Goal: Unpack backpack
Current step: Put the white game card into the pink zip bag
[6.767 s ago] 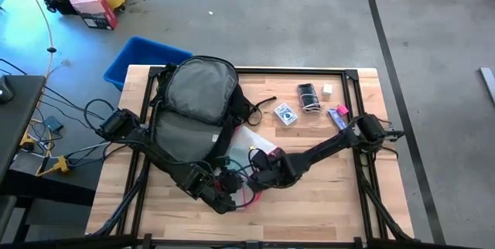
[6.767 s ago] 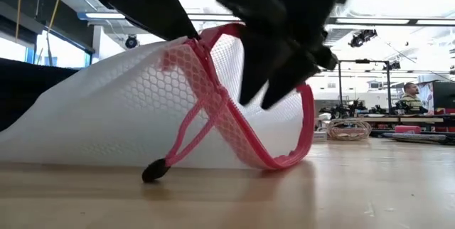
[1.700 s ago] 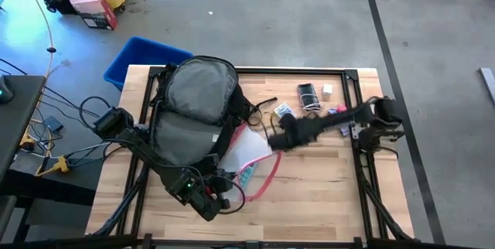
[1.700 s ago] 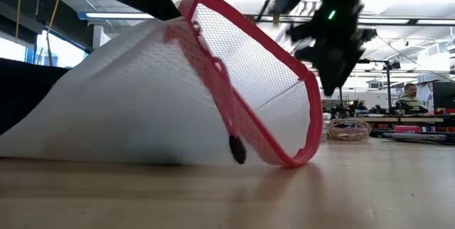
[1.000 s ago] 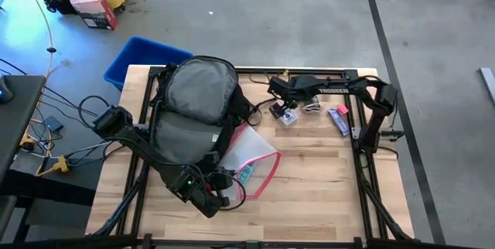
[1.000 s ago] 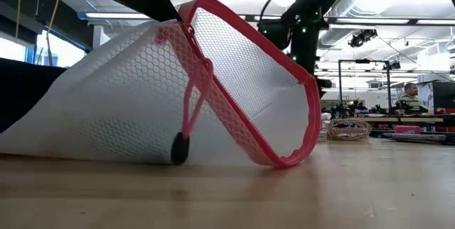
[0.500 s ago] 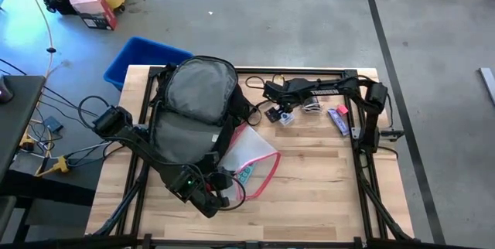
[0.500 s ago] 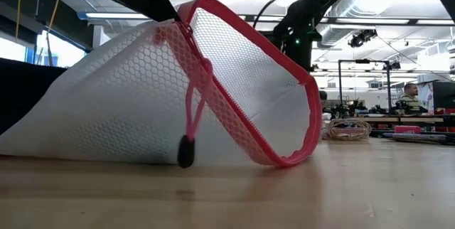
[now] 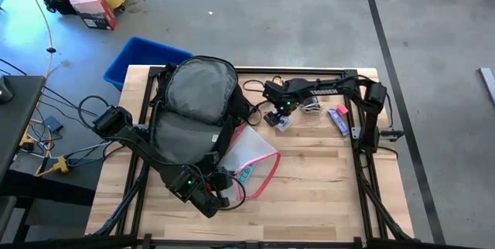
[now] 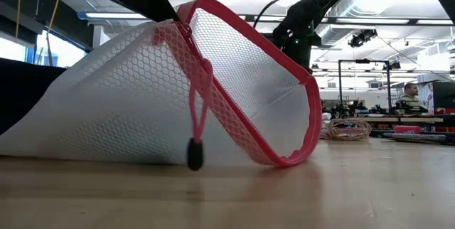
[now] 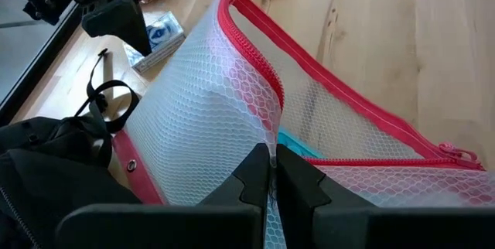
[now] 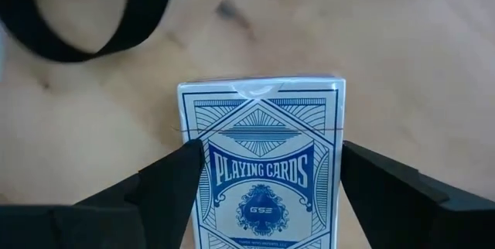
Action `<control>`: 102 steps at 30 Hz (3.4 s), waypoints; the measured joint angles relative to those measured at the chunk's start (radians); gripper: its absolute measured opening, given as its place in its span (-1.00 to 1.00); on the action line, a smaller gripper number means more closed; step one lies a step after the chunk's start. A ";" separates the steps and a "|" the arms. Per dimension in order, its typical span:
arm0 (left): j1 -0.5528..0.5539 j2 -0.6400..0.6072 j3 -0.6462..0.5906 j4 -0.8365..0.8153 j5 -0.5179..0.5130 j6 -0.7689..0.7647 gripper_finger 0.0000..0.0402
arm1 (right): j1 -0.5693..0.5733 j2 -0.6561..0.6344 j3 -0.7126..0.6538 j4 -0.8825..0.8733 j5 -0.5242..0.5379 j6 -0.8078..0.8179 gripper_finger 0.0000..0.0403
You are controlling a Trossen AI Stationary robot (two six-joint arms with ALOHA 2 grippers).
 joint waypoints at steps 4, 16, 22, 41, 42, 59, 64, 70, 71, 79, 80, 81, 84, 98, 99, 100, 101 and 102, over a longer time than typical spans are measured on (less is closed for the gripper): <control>0.003 0.000 0.000 0.001 0.000 0.000 -1.00 | 0.030 0.000 -0.001 0.002 -0.004 -0.008 0.41; 0.018 0.000 0.000 0.005 0.000 -0.007 -1.00 | 0.082 -0.002 0.000 0.033 0.211 -0.024 0.41; 0.020 0.000 0.000 0.022 0.000 -0.018 -1.00 | 0.026 -0.038 -0.003 -0.035 0.242 -0.059 0.41; 0.026 0.000 0.000 0.046 0.025 -0.056 -1.00 | -0.067 -0.062 -0.044 -0.019 0.103 -0.275 0.41; 0.026 0.000 0.000 0.046 0.027 -0.060 -1.00 | -0.067 -0.058 -0.056 -0.009 0.106 -0.278 0.41; 0.026 0.000 0.000 0.051 0.029 -0.078 -1.00 | -0.065 -0.051 0.003 0.019 0.104 -0.254 0.41; 0.026 0.000 0.000 0.051 0.035 -0.071 -1.00 | -0.064 -0.049 0.019 0.015 0.105 -0.259 0.41; 0.026 0.000 0.000 0.051 0.034 -0.070 -1.00 | -0.064 -0.049 0.021 -0.039 0.140 -0.284 0.55; 0.026 0.000 0.000 0.051 0.034 -0.070 -1.00 | -0.064 -0.049 0.021 -0.050 0.147 -0.284 0.60; 0.034 0.000 0.000 0.052 0.034 -0.068 -1.00 | -0.064 -0.051 0.020 -0.155 0.240 -0.326 0.86; 0.034 0.000 0.000 0.052 0.034 -0.069 -1.00 | -0.064 -0.051 0.018 -0.155 0.239 -0.322 0.88; 0.034 0.000 0.000 0.053 0.034 -0.068 -1.00 | -0.064 -0.051 0.017 -0.155 0.237 -0.322 0.89; 0.034 0.000 0.000 0.052 0.034 -0.068 -1.00 | -0.064 -0.046 0.017 -0.140 0.228 -0.328 0.92; 0.033 0.000 0.000 0.050 0.042 -0.069 -1.00 | -0.079 0.037 0.021 -0.121 0.183 -0.289 0.92; 0.033 0.000 0.000 0.050 0.042 -0.069 -1.00 | -0.075 0.037 0.021 -0.120 0.188 -0.288 0.92; 0.033 0.000 0.000 0.049 0.042 -0.069 -1.00 | -0.071 0.037 0.020 -0.118 0.189 -0.286 0.91; 0.033 0.000 0.000 0.049 0.042 -0.069 -1.00 | -0.068 0.037 0.017 -0.112 0.191 -0.285 0.88; 0.033 0.000 0.000 0.049 0.042 -0.069 -1.00 | -0.065 0.037 0.011 -0.104 0.191 -0.282 0.83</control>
